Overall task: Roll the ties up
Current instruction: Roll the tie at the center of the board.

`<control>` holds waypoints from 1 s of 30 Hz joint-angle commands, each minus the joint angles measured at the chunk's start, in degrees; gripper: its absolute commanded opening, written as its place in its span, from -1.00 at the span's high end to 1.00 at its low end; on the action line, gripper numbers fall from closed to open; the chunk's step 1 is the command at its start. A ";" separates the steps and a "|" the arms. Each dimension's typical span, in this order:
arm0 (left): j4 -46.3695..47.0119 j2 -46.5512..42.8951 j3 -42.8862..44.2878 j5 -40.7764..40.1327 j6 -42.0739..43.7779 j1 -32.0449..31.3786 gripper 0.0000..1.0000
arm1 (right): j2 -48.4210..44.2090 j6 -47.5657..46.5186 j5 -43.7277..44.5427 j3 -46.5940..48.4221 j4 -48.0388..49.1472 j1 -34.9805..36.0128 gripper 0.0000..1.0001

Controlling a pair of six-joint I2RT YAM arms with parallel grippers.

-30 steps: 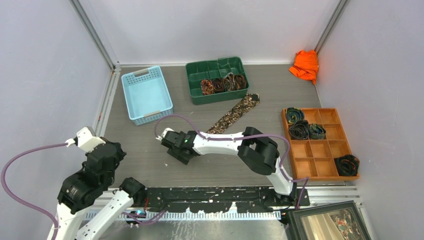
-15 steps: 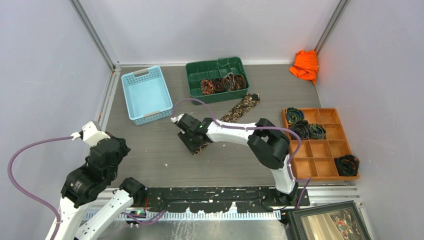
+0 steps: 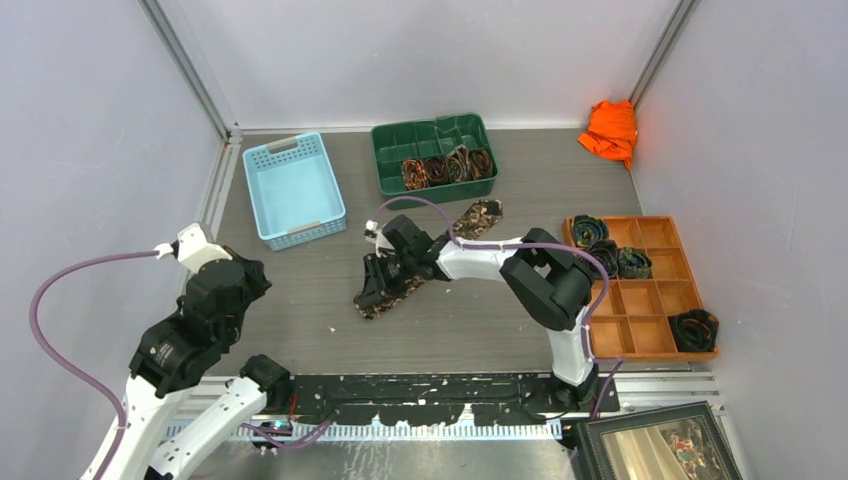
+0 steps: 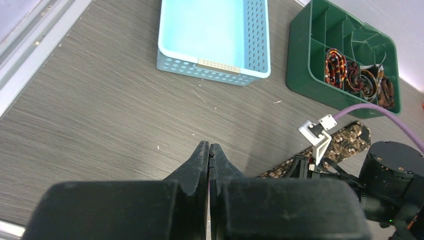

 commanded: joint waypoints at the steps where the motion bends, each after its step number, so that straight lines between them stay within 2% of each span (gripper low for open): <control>1: 6.17 2.44 2.19 2.07 1.15 -0.10 1.00 | 0.19 11.34 -10.84 -2.97 17.83 -0.96 0.33; 5: 8.65 4.63 0.75 4.27 0.70 -0.11 1.00 | 2.18 13.79 -11.10 -5.67 22.39 -2.76 0.34; 13: 12.08 7.15 -3.13 8.51 -0.92 -0.11 1.00 | 3.83 5.65 -7.23 -6.02 14.31 -4.89 0.31; 17: 13.30 7.54 -4.27 9.20 -0.97 -0.11 1.00 | 2.78 2.58 -4.69 -5.40 11.07 -5.15 -0.11; 19: 13.55 7.88 -4.63 9.35 -0.88 -0.11 1.00 | 1.75 2.21 -4.39 -5.64 11.13 -5.33 -0.23; 26: 14.53 8.90 -5.75 10.42 -0.70 -0.11 1.00 | -2.65 -0.85 -0.97 -4.61 6.50 -5.39 -0.27; 30: 15.15 9.05 -6.37 10.78 -0.78 -0.11 1.00 | -4.30 -3.99 1.64 -3.36 -0.34 -5.61 -0.32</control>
